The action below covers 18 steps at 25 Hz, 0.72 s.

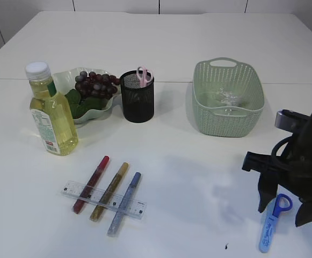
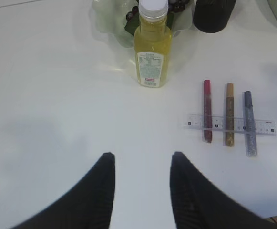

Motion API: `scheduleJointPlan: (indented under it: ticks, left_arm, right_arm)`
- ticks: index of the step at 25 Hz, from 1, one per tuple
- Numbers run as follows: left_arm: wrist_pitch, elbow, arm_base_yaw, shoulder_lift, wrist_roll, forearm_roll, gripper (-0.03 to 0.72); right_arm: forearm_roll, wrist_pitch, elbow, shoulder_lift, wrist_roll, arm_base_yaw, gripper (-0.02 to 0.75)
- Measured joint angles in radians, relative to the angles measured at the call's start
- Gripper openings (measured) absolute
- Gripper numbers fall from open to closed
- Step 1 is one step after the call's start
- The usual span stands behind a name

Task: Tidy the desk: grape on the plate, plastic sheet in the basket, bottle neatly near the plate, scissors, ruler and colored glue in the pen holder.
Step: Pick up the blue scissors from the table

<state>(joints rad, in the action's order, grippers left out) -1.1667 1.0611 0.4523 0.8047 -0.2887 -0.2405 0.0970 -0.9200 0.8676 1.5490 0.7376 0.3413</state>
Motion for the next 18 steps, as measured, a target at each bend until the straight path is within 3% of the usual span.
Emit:
scheduleJointPlan:
  ticks: [8, 18]
  left_arm:
    - [-0.004, 0.000, 0.000, -0.001, 0.000, 0.000, 0.289]
    - [-0.009, 0.000, 0.000, -0.001, 0.000, 0.000, 0.289]
  right_arm:
    - [-0.115, 0.004, 0.000, 0.045, 0.076, 0.000, 0.469]
    - [-0.107, 0.093, 0.000, 0.130, 0.098, 0.000, 0.471]
